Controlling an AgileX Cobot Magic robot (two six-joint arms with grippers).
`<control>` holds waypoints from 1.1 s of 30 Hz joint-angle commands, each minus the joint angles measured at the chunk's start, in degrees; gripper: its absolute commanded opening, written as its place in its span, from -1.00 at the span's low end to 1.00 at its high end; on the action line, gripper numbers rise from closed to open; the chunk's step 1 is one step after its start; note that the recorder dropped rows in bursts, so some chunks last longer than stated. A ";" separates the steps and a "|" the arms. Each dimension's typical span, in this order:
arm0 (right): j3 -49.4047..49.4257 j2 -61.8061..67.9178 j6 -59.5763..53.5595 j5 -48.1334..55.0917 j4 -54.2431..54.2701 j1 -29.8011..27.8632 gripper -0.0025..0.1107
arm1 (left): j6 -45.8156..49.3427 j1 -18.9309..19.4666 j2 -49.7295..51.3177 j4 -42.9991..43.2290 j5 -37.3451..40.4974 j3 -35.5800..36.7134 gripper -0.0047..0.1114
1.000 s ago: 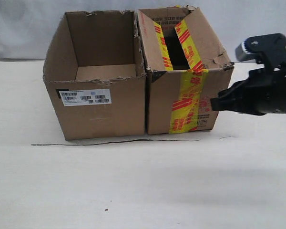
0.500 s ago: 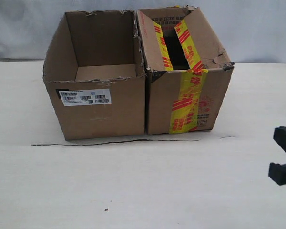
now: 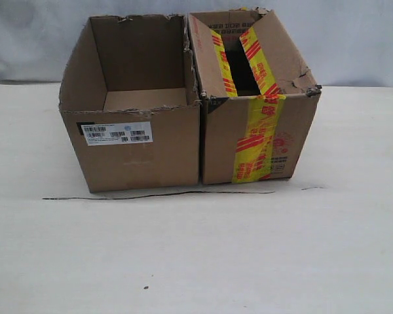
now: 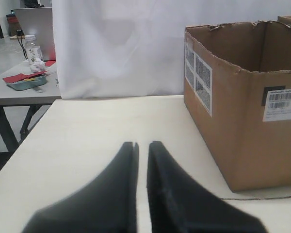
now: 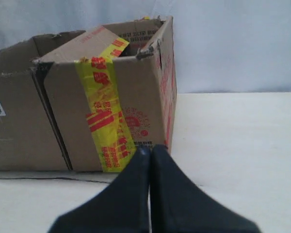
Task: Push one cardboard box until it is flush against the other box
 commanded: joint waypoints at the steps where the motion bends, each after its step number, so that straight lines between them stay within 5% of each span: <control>1: 0.31 -3.61 0.36 0.57 -0.78 0.12 -0.96 | 0.10 0.02 -0.17 -0.48 -0.44 0.13 -0.92; 10: 0.31 -6.33 0.36 1.04 1.19 -0.92 -0.96 | 0.10 0.02 -0.17 -0.48 -0.44 0.13 -0.92; 20: 0.31 -6.60 0.05 2.98 1.19 -15.44 -0.96 | 0.10 0.02 -0.17 -0.48 -0.44 0.13 -0.92; 33: 0.31 -6.60 1.19 6.62 -3.33 -15.81 -0.96 | 0.10 0.02 -0.17 -0.48 -0.44 0.13 -0.92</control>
